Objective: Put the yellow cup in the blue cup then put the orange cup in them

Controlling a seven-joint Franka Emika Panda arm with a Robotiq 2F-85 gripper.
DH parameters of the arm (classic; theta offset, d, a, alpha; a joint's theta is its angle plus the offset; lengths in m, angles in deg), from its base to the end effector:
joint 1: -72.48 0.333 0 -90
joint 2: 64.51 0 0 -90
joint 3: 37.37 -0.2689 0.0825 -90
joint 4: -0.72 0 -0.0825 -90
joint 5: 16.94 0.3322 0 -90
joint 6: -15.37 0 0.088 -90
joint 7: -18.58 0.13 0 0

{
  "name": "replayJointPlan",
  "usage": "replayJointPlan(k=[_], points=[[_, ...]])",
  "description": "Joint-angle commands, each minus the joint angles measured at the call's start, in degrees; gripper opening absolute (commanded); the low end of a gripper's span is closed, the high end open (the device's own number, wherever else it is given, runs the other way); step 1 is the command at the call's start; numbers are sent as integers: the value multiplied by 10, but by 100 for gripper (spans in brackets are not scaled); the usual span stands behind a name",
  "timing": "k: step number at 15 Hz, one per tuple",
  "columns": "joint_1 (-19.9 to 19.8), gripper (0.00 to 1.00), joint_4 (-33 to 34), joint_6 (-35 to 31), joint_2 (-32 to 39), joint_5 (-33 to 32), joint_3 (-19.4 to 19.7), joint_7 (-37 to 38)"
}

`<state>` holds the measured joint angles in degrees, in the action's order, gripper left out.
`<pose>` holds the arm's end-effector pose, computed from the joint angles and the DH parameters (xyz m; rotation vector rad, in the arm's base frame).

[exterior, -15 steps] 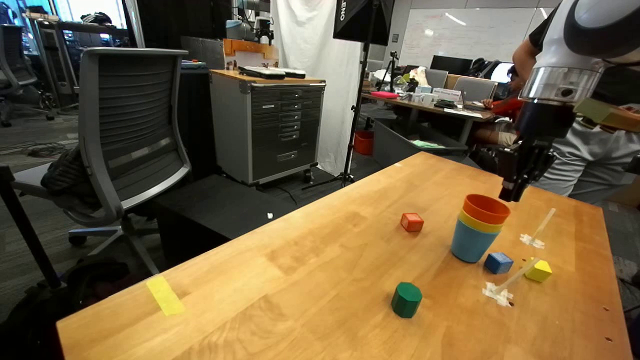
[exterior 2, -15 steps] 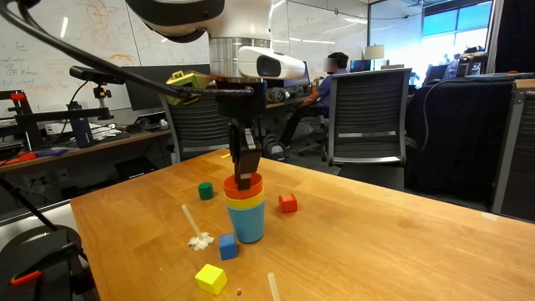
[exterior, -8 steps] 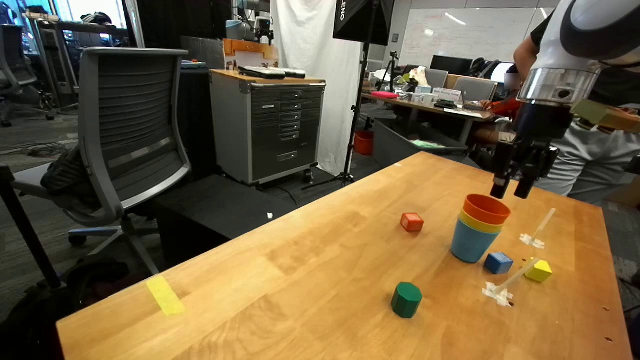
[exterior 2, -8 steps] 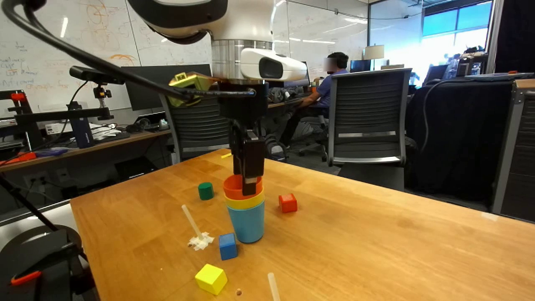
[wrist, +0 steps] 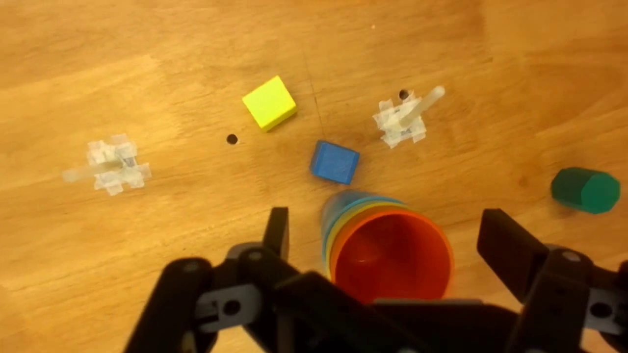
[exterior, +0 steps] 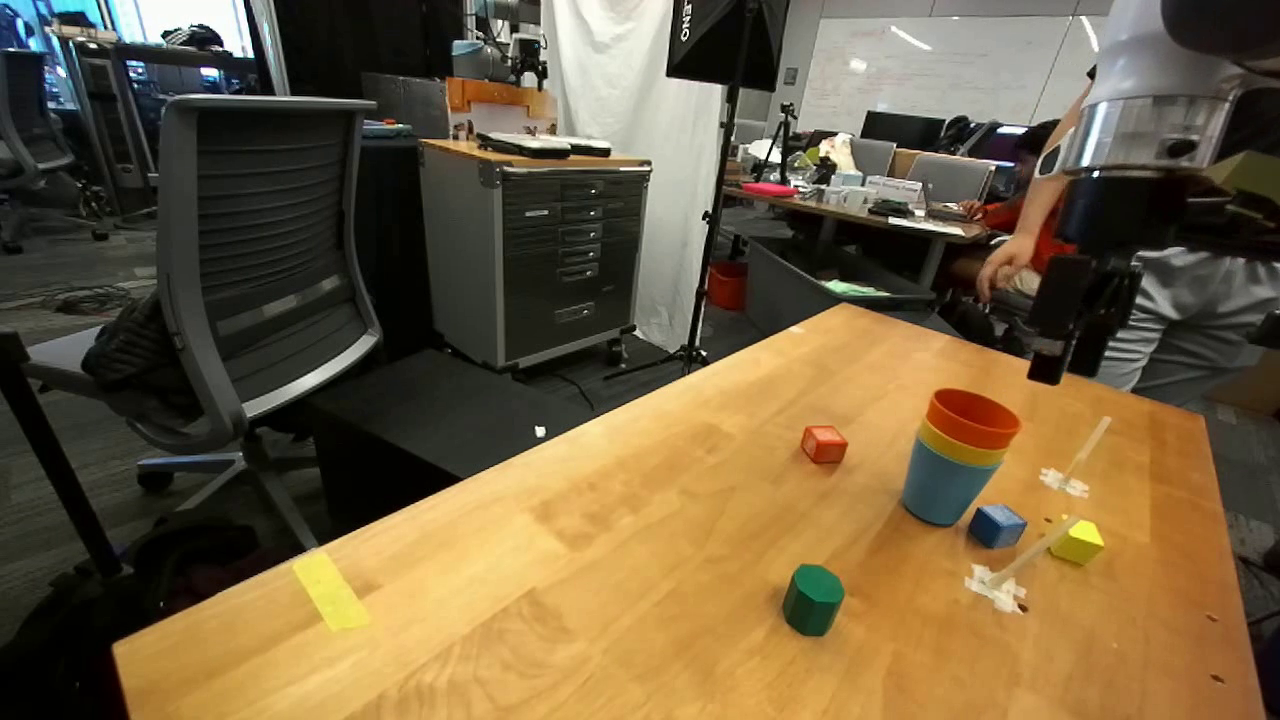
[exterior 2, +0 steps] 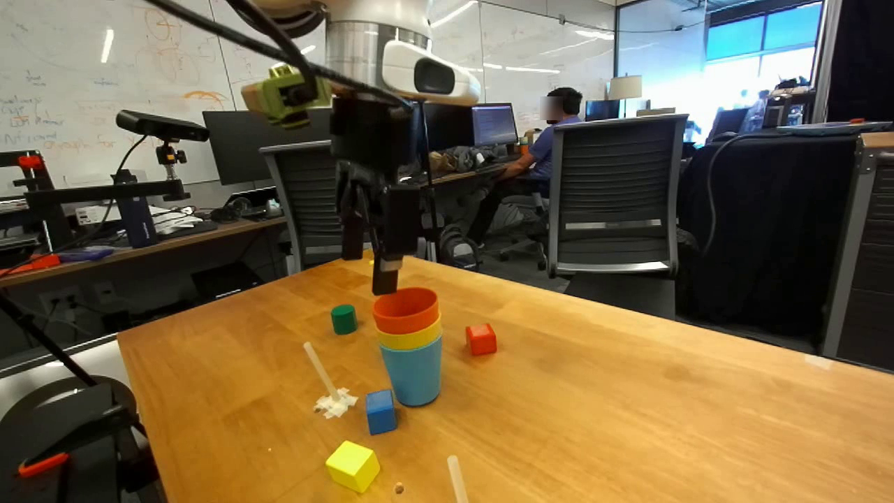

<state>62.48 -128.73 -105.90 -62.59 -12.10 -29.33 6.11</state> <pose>0.4384 -0.1371 0.2982 -3.0171 0.2233 0.2318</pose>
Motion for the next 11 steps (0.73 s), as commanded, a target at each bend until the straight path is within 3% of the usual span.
replayJointPlan(k=[1,11], points=[[11,100,-19,55,-62,-28,-4,-62],[15,100,-8,53,-41,-24,2,-60]])
